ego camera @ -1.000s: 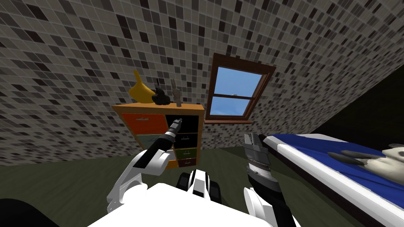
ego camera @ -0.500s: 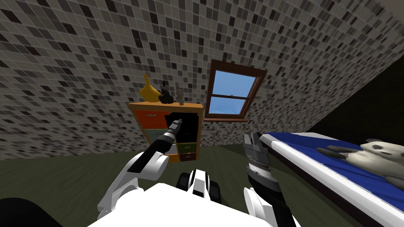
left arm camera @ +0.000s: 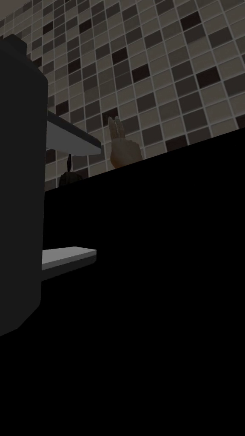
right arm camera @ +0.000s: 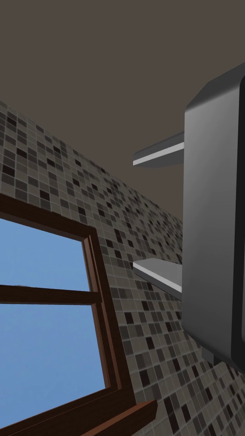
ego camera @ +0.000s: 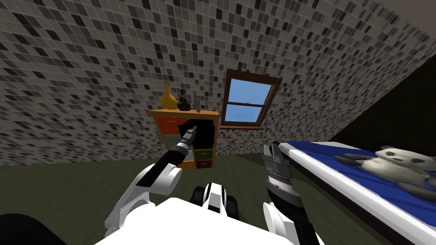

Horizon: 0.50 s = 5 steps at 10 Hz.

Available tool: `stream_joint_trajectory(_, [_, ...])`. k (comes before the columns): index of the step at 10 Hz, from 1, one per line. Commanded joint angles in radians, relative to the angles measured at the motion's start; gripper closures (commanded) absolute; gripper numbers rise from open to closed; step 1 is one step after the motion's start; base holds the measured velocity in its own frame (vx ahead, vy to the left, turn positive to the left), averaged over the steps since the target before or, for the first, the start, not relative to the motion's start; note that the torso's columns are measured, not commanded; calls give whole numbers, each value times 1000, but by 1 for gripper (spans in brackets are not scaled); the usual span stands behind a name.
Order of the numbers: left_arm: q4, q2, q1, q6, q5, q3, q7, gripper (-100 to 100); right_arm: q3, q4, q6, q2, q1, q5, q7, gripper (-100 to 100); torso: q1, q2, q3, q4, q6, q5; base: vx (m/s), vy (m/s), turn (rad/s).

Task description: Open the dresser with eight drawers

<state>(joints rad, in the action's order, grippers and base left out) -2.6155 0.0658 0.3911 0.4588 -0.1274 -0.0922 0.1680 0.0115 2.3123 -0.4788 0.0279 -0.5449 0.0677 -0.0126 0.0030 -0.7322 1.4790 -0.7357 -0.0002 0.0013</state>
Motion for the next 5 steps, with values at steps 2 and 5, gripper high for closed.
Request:
stream_joint_trajectory(2, [2,1,-89,86,1,15,5,-100,0,0,0,0,0,0,0,0,2,5,4,2,0,1,9,13,6])
stream_joint_trajectory(5, [4,1,-161,153,1,26,9,-100,0,0,0,0,0,0,0,0,-4,-8,-5,-3,0,-2,-12,11,11])
